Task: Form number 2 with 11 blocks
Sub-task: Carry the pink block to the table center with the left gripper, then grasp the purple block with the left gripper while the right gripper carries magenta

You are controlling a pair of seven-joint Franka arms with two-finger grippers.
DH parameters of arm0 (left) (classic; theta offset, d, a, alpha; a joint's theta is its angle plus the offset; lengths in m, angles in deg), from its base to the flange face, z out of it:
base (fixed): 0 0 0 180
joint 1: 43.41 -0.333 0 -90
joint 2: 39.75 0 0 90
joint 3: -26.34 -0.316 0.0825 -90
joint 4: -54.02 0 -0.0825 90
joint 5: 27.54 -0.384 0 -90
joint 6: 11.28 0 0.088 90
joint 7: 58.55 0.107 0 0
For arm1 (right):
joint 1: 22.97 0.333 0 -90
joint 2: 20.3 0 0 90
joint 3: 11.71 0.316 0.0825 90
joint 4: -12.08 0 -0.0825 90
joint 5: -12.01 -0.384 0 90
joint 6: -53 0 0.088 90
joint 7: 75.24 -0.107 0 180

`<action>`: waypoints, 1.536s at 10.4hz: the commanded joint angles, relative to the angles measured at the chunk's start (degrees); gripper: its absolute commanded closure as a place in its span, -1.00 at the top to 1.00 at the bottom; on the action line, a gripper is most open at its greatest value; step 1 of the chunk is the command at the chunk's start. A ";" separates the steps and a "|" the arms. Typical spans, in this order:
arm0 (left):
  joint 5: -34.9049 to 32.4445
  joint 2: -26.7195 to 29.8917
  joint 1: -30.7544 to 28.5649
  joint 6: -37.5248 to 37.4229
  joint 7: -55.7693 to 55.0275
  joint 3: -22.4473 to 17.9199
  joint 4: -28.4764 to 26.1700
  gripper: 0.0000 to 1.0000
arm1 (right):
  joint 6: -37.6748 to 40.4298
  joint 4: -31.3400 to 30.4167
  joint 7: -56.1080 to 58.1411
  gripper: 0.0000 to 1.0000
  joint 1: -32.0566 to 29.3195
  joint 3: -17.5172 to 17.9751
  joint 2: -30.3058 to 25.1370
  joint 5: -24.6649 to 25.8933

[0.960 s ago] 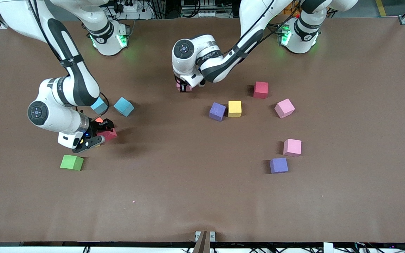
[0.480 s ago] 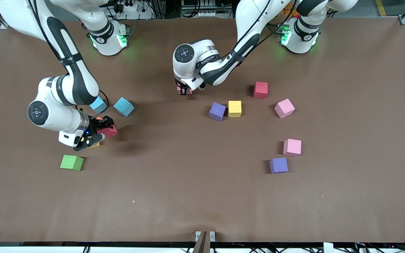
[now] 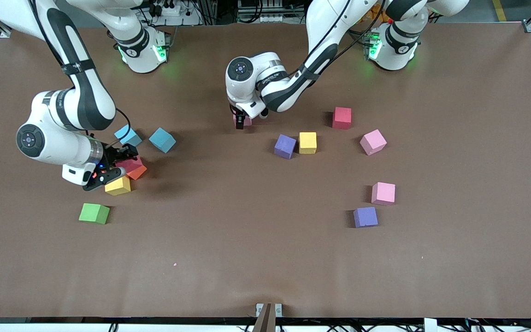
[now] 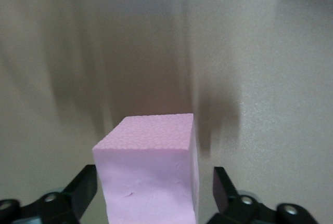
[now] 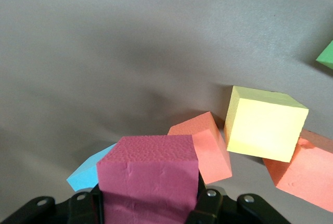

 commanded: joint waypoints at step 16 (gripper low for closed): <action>-1.75 11.49 -15.73 -8.67 38.21 -0.17 -9.65 1.00 | -18.53 -20.45 23.99 0.08 16.07 10.72 -14.99 1.30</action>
